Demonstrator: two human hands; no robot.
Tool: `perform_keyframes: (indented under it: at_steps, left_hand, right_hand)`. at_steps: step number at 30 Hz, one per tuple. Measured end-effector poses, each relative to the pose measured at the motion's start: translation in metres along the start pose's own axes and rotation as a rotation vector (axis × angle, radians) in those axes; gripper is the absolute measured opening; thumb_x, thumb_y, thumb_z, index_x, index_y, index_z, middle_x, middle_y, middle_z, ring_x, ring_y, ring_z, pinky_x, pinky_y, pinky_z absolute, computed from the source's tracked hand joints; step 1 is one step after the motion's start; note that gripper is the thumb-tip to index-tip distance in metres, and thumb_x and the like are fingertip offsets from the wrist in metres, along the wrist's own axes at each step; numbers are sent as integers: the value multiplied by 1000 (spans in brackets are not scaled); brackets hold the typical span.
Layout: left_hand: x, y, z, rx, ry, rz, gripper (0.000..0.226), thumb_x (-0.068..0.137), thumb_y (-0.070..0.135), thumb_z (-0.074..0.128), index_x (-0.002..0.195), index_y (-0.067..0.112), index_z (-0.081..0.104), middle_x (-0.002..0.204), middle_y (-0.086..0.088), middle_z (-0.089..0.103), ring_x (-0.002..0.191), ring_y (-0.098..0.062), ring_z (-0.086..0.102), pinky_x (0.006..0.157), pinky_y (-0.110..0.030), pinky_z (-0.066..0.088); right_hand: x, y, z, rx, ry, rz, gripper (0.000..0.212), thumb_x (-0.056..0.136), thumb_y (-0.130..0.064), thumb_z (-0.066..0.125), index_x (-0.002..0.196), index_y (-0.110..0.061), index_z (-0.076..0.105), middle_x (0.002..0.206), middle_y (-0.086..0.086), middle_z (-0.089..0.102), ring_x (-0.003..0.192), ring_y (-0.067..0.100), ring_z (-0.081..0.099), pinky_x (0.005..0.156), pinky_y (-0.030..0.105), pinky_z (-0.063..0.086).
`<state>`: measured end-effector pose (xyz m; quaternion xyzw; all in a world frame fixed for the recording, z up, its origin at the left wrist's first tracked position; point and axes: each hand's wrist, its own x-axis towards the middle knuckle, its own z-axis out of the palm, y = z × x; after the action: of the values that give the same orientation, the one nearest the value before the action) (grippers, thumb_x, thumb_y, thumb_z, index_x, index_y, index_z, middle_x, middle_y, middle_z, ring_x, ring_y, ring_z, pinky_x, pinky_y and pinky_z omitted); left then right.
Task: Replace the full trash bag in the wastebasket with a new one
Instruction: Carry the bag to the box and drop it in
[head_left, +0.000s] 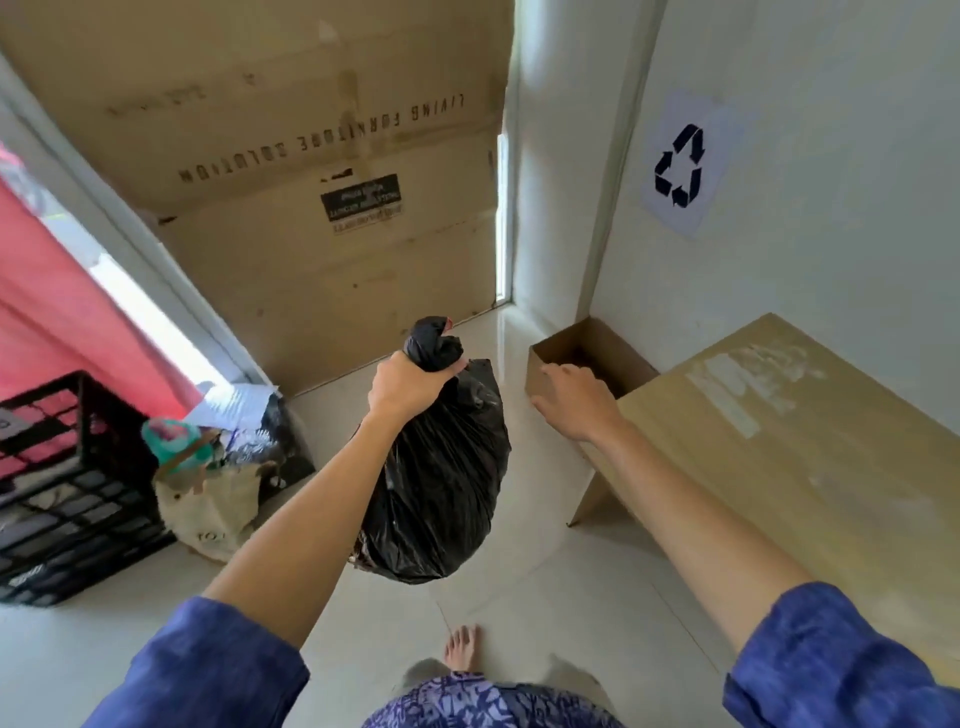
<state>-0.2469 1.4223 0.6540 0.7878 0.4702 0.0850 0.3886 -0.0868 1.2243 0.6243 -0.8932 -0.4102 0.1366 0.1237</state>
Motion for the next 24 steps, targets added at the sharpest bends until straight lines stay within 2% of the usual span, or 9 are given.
perform_keyframes:
  at_steps: [2, 4, 7, 9, 11, 15, 17, 21, 24]
  left_hand:
    - [48, 18, 7, 11, -33, 13, 87, 51, 91, 67, 102, 21, 70, 92, 4, 70, 89, -20, 67, 81, -38, 60]
    - [93, 35, 18, 20, -62, 29, 90, 50, 92, 68, 101, 19, 69, 90, 4, 69, 85, -20, 67, 81, -40, 61]
    - [153, 63, 41, 64, -115, 66, 75, 54, 89, 72, 85, 21, 65, 81, 5, 66, 75, -16, 65, 75, -39, 62]
    - [189, 83, 59, 96, -133, 104, 65, 57, 87, 72, 76, 27, 57, 77, 7, 64, 76, -18, 65, 75, -38, 61]
    - [225, 104, 78, 123, -154, 123, 65, 57, 87, 71, 73, 26, 56, 77, 6, 64, 78, -21, 67, 73, -37, 60]
    - [280, 154, 112, 118, -183, 177, 63, 59, 86, 71, 61, 28, 48, 59, 8, 58, 60, -16, 63, 54, -28, 49]
    - [305, 179, 132, 121, -206, 199, 65, 60, 87, 70, 57, 27, 45, 53, 8, 53, 54, -14, 59, 49, -26, 44]
    - [349, 229, 174, 143, -300, 221, 72, 58, 92, 62, 67, 21, 56, 64, 3, 61, 63, -18, 65, 56, -29, 52]
    - [383, 259, 216, 85, -359, 215, 85, 54, 93, 58, 95, 20, 70, 89, 0, 70, 82, -19, 68, 72, -32, 57]
  right_hand:
    - [35, 10, -6, 43, 24, 50, 58, 101, -45, 54, 151, -17, 44, 145, 11, 56, 131, 33, 51, 102, 49, 48]
    - [68, 22, -9, 60, 34, 94, 57, 101, -43, 54, 151, -17, 44, 144, 10, 57, 130, 32, 53, 101, 48, 48]
    - [115, 46, -13, 90, 34, 173, 56, 101, -43, 54, 151, -19, 44, 147, 9, 55, 132, 31, 51, 105, 48, 45]
    - [146, 65, -13, 113, 34, 221, 57, 101, -43, 54, 152, -20, 44, 150, 8, 53, 135, 32, 49, 107, 49, 43]
    - [177, 88, -12, 133, 37, 260, 57, 101, -43, 53, 152, -20, 44, 149, 8, 53, 135, 32, 49, 107, 48, 42]
    - [229, 130, -21, 170, 21, 343, 54, 101, -42, 52, 150, -20, 45, 147, 10, 55, 133, 34, 50, 108, 50, 42]
    - [250, 149, -30, 196, 41, 388, 53, 102, -43, 53, 149, -19, 47, 147, 11, 55, 134, 34, 50, 110, 51, 42]
    - [280, 186, -46, 279, 104, 479, 51, 101, -44, 53, 146, -20, 50, 144, 10, 58, 132, 34, 51, 108, 52, 43]
    - [297, 213, -50, 336, 152, 574, 50, 101, -43, 53, 144, -19, 52, 142, 11, 59, 130, 35, 52, 105, 50, 43]
